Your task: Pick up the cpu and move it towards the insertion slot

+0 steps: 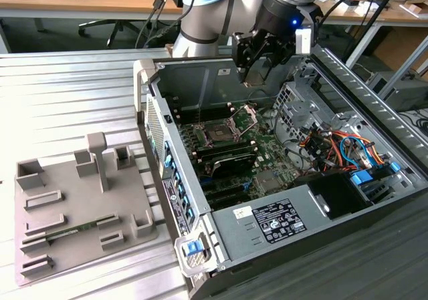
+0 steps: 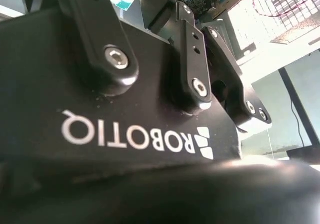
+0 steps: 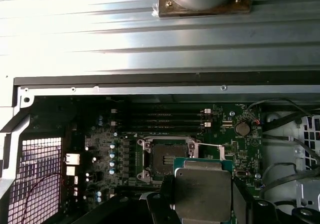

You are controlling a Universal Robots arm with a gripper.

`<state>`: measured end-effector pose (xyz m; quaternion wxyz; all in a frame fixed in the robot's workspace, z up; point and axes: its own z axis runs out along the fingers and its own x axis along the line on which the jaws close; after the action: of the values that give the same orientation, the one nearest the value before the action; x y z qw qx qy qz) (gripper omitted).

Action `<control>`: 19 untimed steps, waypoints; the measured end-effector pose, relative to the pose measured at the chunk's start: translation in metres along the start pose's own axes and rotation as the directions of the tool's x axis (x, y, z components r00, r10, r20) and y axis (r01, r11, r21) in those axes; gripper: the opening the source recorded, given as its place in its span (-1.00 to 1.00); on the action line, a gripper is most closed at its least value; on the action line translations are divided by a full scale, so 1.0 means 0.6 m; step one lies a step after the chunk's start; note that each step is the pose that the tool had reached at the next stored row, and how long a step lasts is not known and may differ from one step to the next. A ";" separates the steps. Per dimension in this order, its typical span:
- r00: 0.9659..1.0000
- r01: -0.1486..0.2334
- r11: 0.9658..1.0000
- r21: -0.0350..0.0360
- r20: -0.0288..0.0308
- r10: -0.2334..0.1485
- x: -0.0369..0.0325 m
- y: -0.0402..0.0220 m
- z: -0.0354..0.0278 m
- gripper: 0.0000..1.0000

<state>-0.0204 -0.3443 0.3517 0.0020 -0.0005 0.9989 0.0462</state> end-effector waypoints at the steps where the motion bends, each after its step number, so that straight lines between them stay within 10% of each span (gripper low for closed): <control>1: 1.000 0.000 1.000 0.000 0.000 0.000 0.000 0.000 0.000 0.09; 19: 1.000 0.000 1.000 0.000 0.000 0.000 0.000 -0.001 0.011 0.09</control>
<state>-0.0204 -0.3443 0.3451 0.0020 -0.0005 0.9989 0.0463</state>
